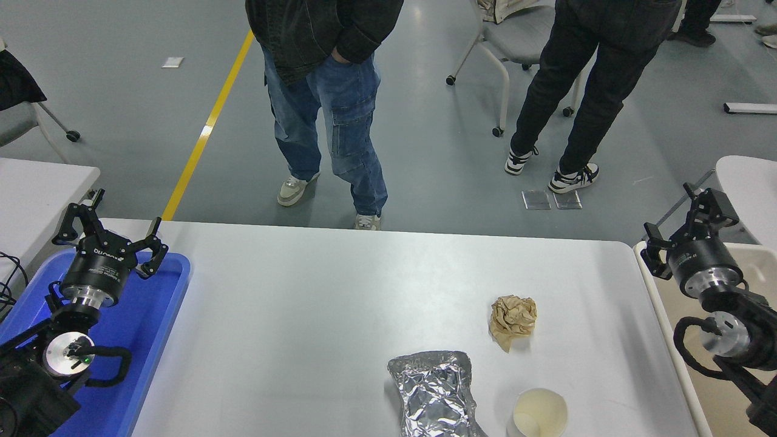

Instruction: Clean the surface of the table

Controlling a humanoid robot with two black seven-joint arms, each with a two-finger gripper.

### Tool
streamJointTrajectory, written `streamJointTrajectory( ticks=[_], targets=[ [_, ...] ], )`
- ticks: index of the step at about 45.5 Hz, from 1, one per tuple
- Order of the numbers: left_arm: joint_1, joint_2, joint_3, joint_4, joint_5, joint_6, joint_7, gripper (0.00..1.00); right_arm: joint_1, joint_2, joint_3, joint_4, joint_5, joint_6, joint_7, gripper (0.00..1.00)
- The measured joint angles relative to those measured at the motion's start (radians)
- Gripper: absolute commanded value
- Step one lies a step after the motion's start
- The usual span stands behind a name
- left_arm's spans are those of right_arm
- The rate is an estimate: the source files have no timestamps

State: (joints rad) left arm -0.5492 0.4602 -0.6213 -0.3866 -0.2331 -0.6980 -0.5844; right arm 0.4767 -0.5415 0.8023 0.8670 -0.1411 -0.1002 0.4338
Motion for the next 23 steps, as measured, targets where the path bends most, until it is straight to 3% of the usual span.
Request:
streamJointTrajectory(
  ticks=[23],
  targets=[
    [0.0,0.0,0.0,0.0,0.0,0.0,0.0,1.0,-0.003,-0.044,0.001,-0.037,0.0,0.0,0.0,0.98]
  ],
)
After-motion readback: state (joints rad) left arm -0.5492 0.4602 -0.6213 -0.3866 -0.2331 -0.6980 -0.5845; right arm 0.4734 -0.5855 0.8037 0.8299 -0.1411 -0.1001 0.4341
